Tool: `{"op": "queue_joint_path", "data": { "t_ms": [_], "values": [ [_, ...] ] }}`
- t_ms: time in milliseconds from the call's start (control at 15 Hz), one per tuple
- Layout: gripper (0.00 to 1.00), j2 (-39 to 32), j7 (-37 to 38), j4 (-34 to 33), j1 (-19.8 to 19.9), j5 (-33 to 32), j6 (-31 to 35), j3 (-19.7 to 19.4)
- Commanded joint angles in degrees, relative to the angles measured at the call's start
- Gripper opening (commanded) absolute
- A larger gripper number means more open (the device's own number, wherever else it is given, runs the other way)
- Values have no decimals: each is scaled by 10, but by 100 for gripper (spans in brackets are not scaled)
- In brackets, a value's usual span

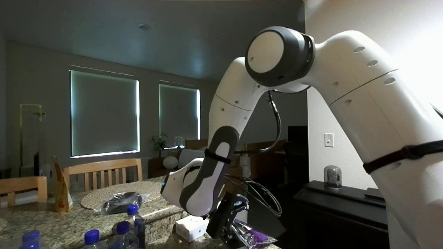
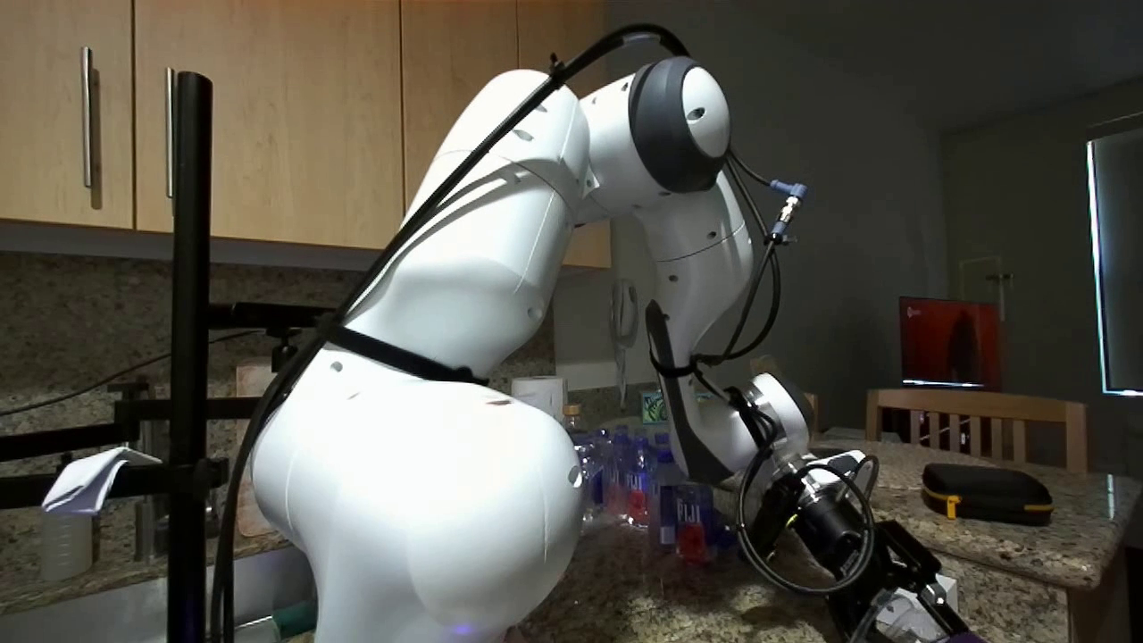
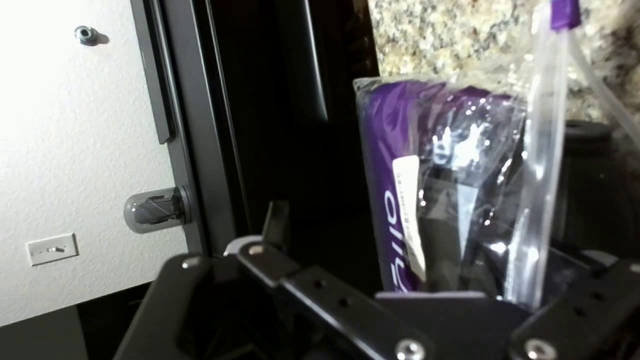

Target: Move the purple plastic bag up

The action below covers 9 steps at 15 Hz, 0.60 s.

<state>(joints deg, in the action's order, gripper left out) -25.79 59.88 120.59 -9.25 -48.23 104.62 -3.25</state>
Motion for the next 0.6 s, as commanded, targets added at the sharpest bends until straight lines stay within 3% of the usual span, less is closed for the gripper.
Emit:
{"op": "queue_joint_path", "data": {
  "t_ms": [0, 267, 333, 400, 533],
  "values": [
    [100, -1, 4, -20, 5, -22, -37, 0],
    [100, -10, -6, -34, 8, -24, -64, 4],
    [90, -12, -15, -36, 9, -21, -71, 6],
    [73, -14, -20, -35, 10, -20, -74, 8],
    [60, -20, -35, -36, 12, -18, -82, 9]
  ]
}}
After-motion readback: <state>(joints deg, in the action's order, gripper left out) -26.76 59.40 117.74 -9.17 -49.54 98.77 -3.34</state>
